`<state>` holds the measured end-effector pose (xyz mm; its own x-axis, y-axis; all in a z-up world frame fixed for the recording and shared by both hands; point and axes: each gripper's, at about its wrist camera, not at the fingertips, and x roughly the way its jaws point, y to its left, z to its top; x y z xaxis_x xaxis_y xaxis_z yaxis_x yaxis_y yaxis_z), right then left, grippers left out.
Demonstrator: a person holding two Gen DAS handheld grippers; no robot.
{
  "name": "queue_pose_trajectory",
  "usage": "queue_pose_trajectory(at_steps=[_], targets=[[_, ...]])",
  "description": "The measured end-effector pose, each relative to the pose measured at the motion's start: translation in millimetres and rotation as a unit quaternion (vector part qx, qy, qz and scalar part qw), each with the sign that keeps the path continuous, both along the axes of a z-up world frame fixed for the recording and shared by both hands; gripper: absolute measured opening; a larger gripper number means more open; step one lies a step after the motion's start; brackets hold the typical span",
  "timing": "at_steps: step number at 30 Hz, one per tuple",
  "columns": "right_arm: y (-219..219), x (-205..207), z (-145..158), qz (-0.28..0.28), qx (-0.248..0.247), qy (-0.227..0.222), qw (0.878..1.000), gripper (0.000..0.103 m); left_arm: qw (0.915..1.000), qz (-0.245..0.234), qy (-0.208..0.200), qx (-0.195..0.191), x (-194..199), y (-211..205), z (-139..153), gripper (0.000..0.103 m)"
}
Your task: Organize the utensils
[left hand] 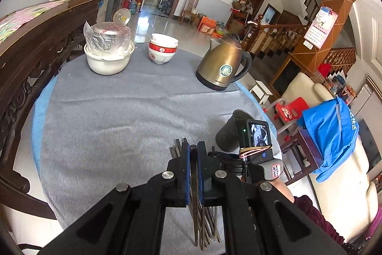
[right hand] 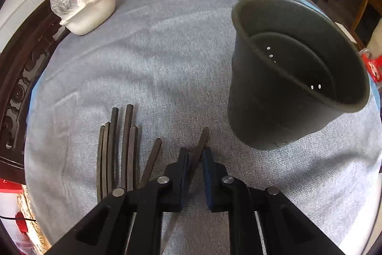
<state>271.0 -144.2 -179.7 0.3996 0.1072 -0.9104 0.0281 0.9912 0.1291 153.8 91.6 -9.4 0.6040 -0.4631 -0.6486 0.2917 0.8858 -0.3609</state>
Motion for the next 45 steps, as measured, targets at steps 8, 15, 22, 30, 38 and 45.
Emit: queue_pose_trajectory(at_steps=[8, 15, 22, 30, 38, 45], targets=[[-16, -39, 46, 0.01, 0.049, -0.082, 0.995, 0.006, 0.9998, 0.001, -0.02, -0.001, -12, -6, 17, 0.005], [-40, -89, 130, 0.008, 0.081, -0.226, 0.971, 0.006, 0.9975, 0.006, -0.069, -0.006, -23, -13, 56, 0.005], [-67, -122, 205, -0.048, 0.103, -0.4, 0.909, 0.006, 0.9894, 0.014, -0.142, -0.029, -20, -36, 97, 0.005], [-88, -127, 237, -0.101, 0.083, -0.493, 0.86, 0.006, 0.976, 0.025, -0.209, -0.054, 11, -81, 120, 0.005], [-107, -117, 226, -0.112, 0.067, -0.474, 0.871, 0.006, 0.9723, 0.044, -0.22, -0.065, 53, -128, 103, 0.005], [-116, -108, 194, -0.108, 0.07, -0.42, 0.898, 0.006, 0.986, 0.045, -0.16, -0.009, 84, -162, 44, 0.006]])
